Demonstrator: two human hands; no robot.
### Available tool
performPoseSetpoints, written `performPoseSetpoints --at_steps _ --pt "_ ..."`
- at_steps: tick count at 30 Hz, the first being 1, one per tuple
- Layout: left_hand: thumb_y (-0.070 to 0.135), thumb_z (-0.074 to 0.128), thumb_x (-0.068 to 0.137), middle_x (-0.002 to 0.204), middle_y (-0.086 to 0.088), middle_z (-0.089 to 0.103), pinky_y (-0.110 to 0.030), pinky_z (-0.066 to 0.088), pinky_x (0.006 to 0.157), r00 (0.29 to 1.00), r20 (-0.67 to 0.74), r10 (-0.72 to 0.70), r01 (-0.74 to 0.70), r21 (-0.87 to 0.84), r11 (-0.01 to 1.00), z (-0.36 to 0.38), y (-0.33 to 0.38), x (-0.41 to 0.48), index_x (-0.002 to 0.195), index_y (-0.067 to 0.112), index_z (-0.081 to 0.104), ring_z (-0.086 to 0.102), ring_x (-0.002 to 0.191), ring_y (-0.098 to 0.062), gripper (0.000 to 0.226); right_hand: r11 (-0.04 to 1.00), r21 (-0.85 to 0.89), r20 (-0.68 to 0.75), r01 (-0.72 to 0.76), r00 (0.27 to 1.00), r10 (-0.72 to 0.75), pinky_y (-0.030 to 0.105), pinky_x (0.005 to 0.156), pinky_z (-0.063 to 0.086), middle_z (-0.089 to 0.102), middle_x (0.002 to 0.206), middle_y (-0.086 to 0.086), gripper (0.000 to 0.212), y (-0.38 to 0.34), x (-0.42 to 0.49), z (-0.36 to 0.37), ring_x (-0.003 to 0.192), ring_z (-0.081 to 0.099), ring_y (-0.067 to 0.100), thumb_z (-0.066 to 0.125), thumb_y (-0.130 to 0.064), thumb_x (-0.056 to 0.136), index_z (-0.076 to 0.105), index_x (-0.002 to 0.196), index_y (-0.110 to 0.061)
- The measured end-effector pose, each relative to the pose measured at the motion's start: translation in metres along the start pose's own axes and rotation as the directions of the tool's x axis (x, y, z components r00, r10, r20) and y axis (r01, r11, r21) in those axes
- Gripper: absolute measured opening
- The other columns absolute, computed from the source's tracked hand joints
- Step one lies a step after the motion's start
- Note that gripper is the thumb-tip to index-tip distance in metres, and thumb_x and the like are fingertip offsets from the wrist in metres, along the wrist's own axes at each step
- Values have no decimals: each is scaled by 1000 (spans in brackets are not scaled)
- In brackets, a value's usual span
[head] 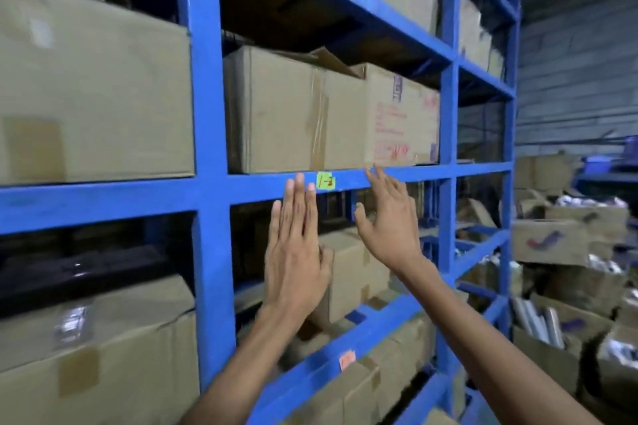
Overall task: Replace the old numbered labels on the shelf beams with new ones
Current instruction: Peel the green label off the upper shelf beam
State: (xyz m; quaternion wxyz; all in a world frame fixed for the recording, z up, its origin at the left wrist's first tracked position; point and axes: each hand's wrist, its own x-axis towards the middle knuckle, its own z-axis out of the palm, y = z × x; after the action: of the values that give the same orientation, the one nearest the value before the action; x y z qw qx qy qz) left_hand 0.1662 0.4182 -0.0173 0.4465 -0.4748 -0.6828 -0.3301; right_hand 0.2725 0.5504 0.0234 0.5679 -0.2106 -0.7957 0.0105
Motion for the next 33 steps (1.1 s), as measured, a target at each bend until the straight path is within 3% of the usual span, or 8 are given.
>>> performPoseSetpoints --at_steps 4,13,20,25,30,33 --pt "18 58 80 174 -12 -3 -44 4 132 999 -49 11 -9 48 999 0 -11 39 164 5 6 -10 161 -24 100 990 111 -50 -87 994 93 47 106 40 62 140 8 55 -2 35 10 132 45 32 62 -25 93 51 146 -14" --pt "19 58 81 174 -16 -1 -50 13 131 1000 -16 -23 27 288 957 58 -46 56 164 3 7 -5 161 -28 99 891 353 -55 -285 944 324 43 102 45 60 123 10 52 29 55 100 118 51 28 62 -38 97 56 143 -17" --pt "21 56 78 174 -14 -5 -48 6 132 996 -25 -86 88 459 884 104 -65 59 164 3 3 -5 162 -26 102 850 435 -59 -297 933 356 37 105 39 51 133 7 65 40 60 162 122 44 23 64 -45 94 47 150 -17" --pt "17 59 77 174 -12 1 -45 -1 131 995 -98 -34 83 557 826 126 -79 60 164 5 4 0 162 -25 104 827 503 -162 -251 912 376 23 100 35 48 130 5 63 42 66 183 117 39 12 72 -44 88 56 143 -17" --pt "18 62 76 173 -11 -4 -46 -2 130 987 -159 -19 110 588 802 137 -85 63 164 5 6 0 162 -25 105 824 543 -258 -160 902 345 17 98 30 52 122 2 59 43 64 190 108 35 2 79 -40 82 65 133 -16" --pt "18 63 75 173 -10 -7 -45 -6 130 983 -182 -12 122 604 788 140 -88 65 164 6 6 0 161 -24 107 802 574 -233 -164 907 352 14 96 29 53 120 0 57 41 65 188 108 36 3 81 -39 78 66 130 -19"
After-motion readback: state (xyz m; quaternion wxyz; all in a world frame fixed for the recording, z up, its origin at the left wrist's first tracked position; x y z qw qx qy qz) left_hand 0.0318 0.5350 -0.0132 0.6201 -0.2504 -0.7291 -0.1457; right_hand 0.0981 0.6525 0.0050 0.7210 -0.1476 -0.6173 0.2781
